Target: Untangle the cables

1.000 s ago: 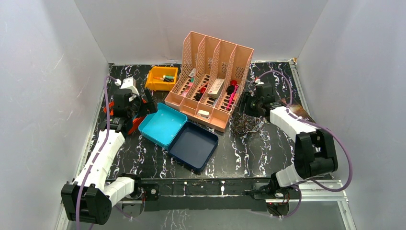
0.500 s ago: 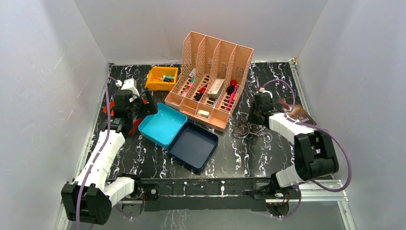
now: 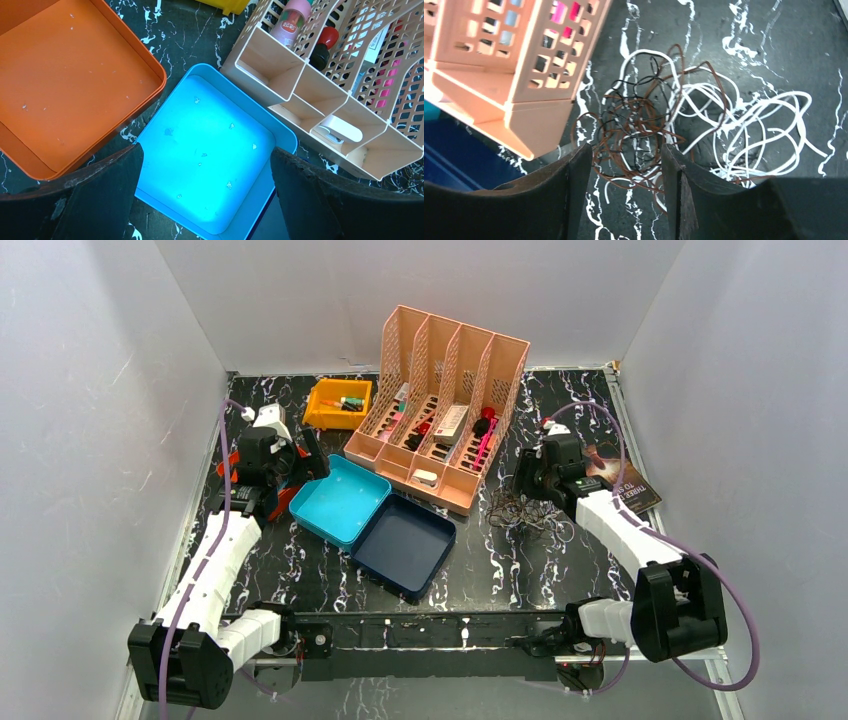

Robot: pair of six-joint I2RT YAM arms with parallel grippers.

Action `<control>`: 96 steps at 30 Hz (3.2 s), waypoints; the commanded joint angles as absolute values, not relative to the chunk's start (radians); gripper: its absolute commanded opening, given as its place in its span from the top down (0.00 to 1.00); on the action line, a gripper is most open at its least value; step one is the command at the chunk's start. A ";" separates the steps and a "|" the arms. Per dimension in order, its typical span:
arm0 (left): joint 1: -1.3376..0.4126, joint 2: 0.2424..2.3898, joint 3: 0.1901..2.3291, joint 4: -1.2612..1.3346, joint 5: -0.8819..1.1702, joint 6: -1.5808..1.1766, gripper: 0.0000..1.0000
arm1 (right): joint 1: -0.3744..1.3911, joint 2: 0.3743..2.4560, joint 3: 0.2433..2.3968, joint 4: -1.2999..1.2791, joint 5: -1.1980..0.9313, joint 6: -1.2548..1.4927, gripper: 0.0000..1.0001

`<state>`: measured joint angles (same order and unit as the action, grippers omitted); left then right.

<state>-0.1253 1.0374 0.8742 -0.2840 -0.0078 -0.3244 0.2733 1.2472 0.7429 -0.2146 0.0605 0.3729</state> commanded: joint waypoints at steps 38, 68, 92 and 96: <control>-0.117 1.032 0.887 -0.285 0.008 -0.330 0.02 | 0.253 1.341 0.917 -0.465 0.399 0.413 0.61; -0.117 1.026 0.893 -0.252 0.063 -0.314 0.02 | 0.253 1.179 0.967 -0.539 0.351 0.362 0.56; -0.117 1.035 0.882 -0.258 0.090 -0.318 0.02 | 0.251 1.373 0.881 -0.469 0.387 0.418 0.84; -0.117 1.037 0.882 -0.256 0.090 -0.318 0.02 | 0.251 1.334 0.884 -0.470 0.384 0.417 0.92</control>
